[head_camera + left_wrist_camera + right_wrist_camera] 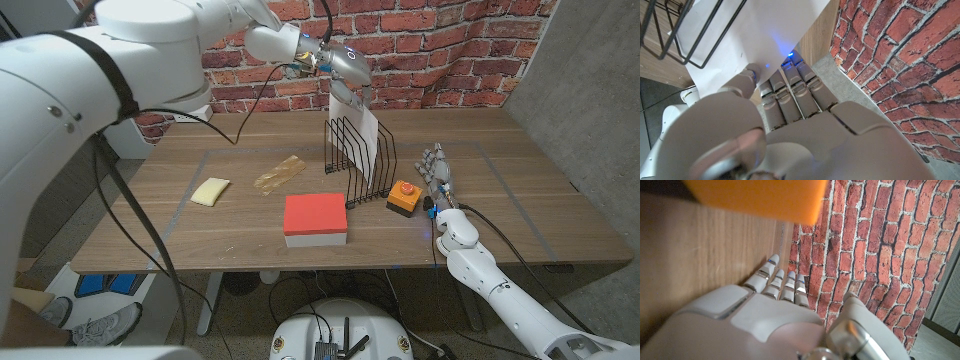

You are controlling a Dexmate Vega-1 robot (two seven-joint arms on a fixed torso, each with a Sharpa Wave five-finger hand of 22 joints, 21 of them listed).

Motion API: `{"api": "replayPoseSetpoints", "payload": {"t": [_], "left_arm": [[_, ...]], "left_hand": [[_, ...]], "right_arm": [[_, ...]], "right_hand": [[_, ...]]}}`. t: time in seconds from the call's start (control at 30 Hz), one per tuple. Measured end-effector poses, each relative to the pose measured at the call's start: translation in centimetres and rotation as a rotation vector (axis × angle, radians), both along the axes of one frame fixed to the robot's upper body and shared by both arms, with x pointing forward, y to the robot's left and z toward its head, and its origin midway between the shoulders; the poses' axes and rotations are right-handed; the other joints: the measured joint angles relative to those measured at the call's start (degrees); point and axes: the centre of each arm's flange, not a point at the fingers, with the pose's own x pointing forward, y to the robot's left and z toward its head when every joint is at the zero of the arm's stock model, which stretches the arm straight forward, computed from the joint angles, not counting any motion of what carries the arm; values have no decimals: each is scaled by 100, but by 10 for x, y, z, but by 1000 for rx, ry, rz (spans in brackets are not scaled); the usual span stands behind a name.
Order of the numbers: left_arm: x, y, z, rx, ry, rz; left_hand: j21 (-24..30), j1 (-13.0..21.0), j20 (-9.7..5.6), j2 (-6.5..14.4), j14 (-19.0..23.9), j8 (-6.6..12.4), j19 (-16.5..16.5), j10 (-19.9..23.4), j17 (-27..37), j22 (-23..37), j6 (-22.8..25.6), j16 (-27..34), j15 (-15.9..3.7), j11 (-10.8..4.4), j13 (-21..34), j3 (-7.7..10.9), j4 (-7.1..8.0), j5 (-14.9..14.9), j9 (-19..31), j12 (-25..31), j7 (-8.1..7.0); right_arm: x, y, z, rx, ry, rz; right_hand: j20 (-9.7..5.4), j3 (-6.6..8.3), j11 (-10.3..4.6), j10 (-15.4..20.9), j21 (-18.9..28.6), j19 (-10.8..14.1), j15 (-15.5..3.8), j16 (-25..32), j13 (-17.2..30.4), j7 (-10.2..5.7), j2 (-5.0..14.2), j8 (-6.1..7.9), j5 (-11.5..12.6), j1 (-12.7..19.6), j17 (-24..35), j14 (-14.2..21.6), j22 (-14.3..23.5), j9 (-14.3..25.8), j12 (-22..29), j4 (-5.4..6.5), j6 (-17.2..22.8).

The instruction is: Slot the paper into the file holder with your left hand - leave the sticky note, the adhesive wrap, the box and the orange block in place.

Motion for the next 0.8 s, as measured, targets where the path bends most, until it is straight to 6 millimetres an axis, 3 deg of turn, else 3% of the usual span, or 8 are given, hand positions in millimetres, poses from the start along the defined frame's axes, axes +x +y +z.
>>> {"api": "replayPoseSetpoints", "payload": {"t": [0.8], "left_arm": [[-1, -7, -4, -10, 17, -16]], "left_hand": [[0, -2, 0, -2, 0, 5, 0, 2, 0, 0, 0, 0, 0, 6, 0, 0, 0, 16, -2, 0, -3]], "right_arm": [[-4, 0, -5, 8, -2, -3]], "right_hand": [[0, 0, 0, 0, 0, 0, 0, 0, 0, 0, 0, 0, 0, 0, 0, 0, 0, 0, 0, 0, 0]]}}
